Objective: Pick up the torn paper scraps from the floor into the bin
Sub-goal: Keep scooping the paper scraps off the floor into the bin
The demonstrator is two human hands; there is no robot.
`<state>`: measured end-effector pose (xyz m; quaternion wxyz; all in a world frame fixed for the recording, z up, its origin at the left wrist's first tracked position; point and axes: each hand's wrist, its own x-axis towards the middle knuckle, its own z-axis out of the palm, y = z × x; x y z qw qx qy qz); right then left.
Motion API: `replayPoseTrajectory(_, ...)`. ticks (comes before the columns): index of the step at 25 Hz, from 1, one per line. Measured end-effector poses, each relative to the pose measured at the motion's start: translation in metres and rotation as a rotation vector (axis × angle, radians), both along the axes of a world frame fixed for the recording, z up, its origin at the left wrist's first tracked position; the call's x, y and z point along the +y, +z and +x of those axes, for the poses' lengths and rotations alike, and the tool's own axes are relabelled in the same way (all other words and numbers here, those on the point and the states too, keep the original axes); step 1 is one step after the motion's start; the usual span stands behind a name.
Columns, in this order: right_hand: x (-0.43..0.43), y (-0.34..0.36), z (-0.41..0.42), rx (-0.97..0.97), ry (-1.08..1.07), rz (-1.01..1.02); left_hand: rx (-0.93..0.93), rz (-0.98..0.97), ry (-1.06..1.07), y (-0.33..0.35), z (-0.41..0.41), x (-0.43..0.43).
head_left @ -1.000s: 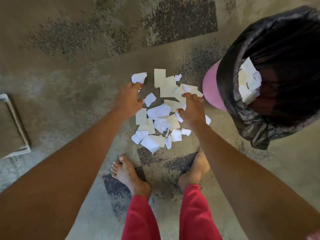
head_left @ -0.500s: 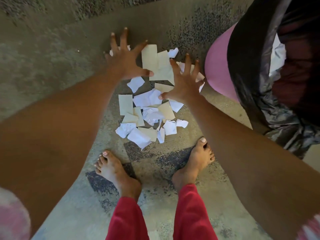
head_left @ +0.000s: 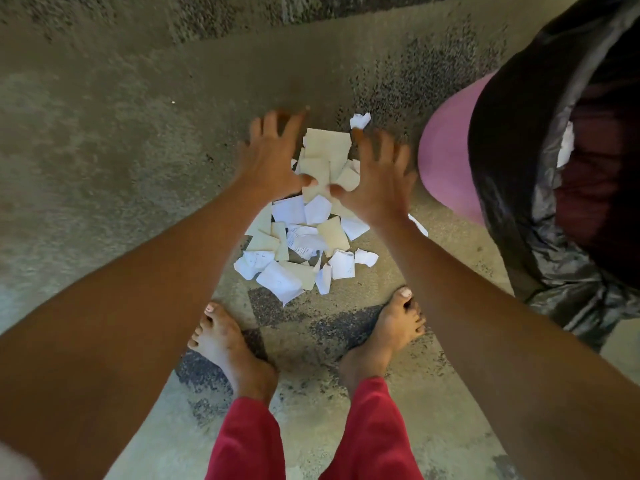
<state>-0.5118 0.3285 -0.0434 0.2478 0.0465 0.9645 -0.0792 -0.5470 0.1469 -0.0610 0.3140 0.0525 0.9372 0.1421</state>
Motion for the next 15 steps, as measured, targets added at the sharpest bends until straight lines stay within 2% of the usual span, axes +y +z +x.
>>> replayPoseTrajectory(5, 0.001, -0.016, -0.032, -0.124, 0.192, 0.044, -0.061, -0.112, -0.184, 0.005, -0.012, 0.026)
replayPoseTrajectory(11, 0.008, -0.014, 0.021, -0.167, 0.117, -0.053, 0.0, -0.18, -0.273, 0.008, 0.033, 0.024)
replayPoseTrajectory(15, 0.005, -0.009, 0.054, -0.281, 0.179, 0.0, 0.002, -0.225, -0.304, 0.01, 0.051, 0.02)
